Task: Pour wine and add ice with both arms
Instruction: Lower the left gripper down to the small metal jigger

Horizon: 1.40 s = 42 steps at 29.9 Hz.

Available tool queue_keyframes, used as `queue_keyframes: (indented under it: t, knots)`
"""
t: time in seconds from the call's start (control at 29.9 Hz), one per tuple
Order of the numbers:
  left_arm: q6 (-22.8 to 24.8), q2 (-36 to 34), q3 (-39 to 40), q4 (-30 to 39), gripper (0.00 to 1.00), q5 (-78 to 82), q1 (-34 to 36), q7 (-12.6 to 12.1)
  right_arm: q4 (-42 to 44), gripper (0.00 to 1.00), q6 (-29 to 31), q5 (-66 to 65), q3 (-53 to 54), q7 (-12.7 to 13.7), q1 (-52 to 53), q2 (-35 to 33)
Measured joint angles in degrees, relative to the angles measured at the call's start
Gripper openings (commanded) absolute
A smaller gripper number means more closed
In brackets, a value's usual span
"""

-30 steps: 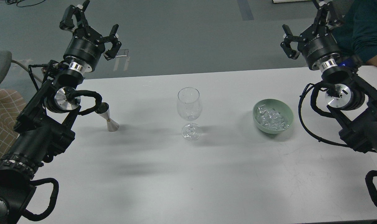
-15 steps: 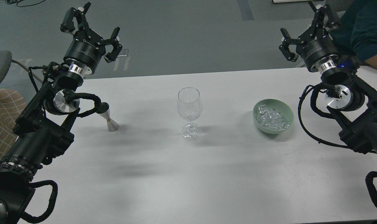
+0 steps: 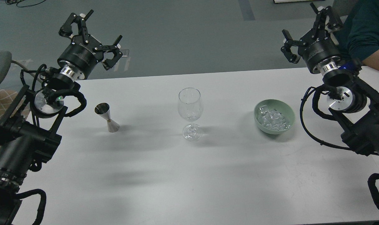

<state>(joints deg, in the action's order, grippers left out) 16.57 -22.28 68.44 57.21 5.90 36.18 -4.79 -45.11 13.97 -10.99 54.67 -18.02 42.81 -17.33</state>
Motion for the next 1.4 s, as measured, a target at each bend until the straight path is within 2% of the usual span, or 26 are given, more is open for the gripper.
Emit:
queue_keyframes:
  t: [0.07,0.17,0.3,0.4,0.67,0.84,1.2,1.4]
  knots:
    - [-1.2,-2.1,1.8,4.4,0.97,-1.1,-3.3,-1.0,-0.1,1.0,0.0,0.0,0.0,0.0,0.0,0.0]
    - [-3.2,-4.6,5.6,10.6,0.98,-2.6,-8.5,-4.0,-0.1,1.0,-0.1,0.0,0.0,0.0,0.0,0.1]
    - [-7.1,-5.9,13.9,20.7,0.98,-5.0,-17.9,-9.7,-0.1,1.0,-0.2,0.0,0.0,0.0,0.0,0.1]
    - [-9.0,-5.6,19.0,25.9,0.98,-5.6,-23.7,-11.9,-0.1,1.0,-0.2,0.0,0.0,0.0,0.0,0.2]
    - [-11.3,-0.2,25.3,35.1,0.98,-5.7,-39.7,-12.4,-0.1,1.0,-0.8,-0.1,0.0,0.0,0.0,0.5]
    - [-11.4,4.8,26.3,36.1,0.98,-5.0,-44.8,-12.1,-0.1,1.0,-1.0,-0.1,0.0,0.0,0.0,0.5]
    - [-11.3,18.8,26.4,31.4,0.99,3.3,-46.2,-11.6,-0.4,1.0,-1.6,-0.1,-0.1,0.0,-0.7,0.4]
    - [-11.3,22.0,26.5,26.9,0.99,5.2,-44.0,-11.4,-0.8,1.0,-1.7,-0.1,-0.1,0.0,-1.1,-0.4]
